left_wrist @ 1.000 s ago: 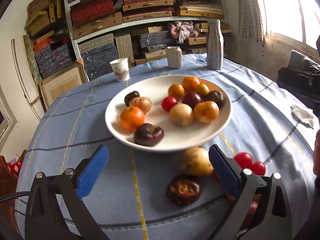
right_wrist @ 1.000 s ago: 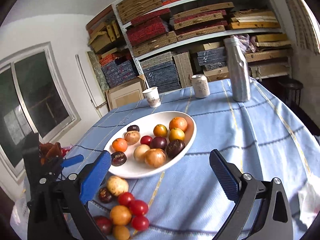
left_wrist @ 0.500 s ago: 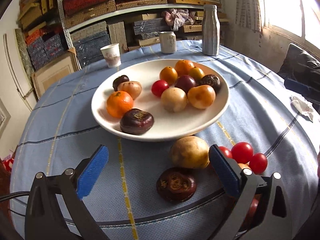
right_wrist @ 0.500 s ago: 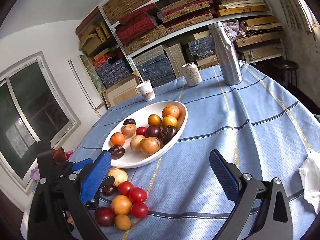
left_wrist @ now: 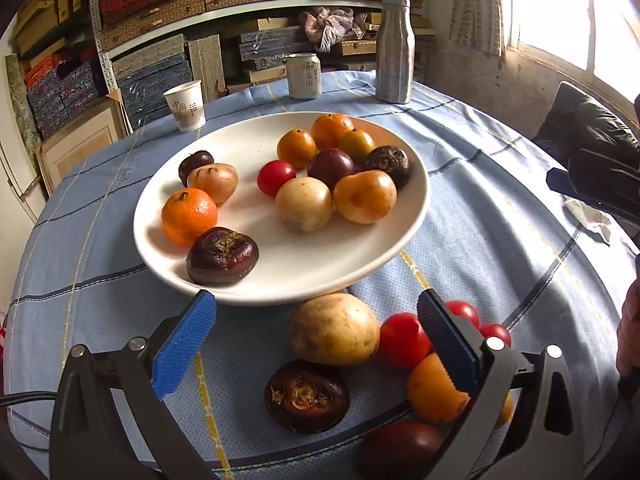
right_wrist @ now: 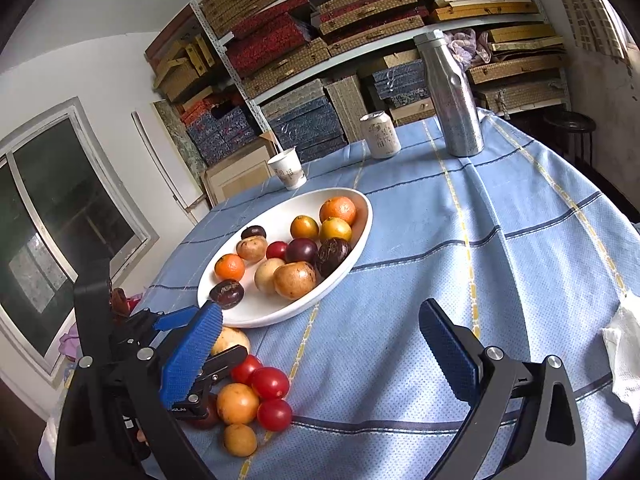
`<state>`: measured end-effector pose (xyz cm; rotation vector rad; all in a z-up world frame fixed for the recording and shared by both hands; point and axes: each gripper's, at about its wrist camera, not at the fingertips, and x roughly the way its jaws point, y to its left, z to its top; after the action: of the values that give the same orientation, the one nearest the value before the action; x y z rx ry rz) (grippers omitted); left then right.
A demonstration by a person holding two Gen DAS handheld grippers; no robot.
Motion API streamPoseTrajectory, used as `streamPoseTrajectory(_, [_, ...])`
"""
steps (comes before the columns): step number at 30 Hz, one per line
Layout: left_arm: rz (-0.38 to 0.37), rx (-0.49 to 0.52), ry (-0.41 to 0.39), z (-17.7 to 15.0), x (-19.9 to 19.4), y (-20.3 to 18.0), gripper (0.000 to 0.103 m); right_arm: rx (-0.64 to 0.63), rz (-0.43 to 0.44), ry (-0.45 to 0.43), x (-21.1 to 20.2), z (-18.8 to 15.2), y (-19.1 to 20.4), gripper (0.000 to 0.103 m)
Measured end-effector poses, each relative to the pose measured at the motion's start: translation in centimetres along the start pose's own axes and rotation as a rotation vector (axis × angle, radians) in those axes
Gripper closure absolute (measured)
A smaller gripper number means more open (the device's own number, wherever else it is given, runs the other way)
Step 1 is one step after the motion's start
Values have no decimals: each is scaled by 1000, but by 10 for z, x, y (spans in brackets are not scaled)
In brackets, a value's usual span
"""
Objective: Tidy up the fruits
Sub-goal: 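Withdraw both tools from the plate back toward the remaining pile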
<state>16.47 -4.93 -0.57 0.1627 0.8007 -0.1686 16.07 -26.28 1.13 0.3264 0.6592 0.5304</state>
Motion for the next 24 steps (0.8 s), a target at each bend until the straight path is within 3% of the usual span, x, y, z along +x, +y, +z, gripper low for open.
streamPoseTrajectory(8, [-17, -23, 0, -2, -1, 2, 8, -132, 6, 109, 10, -18, 21, 4])
streamPoseTrajectory(13, [-45, 4, -29, -3, -14, -5, 32, -124, 10, 119, 11, -19, 20, 4])
streamPoseTrajectory(16, [-74, 31, -21, -5, -16, -12, 39, -113, 15, 115, 9, -18, 18, 4])
streamPoseTrajectory(19, [-66, 55, -12, -6, -14, -18, 39, -120, 18, 119, 10, -19, 20, 4])
streamPoseTrajectory(24, [-95, 5, 24, -5, -13, -6, 42, -119, 19, 121, 10, -19, 20, 4])
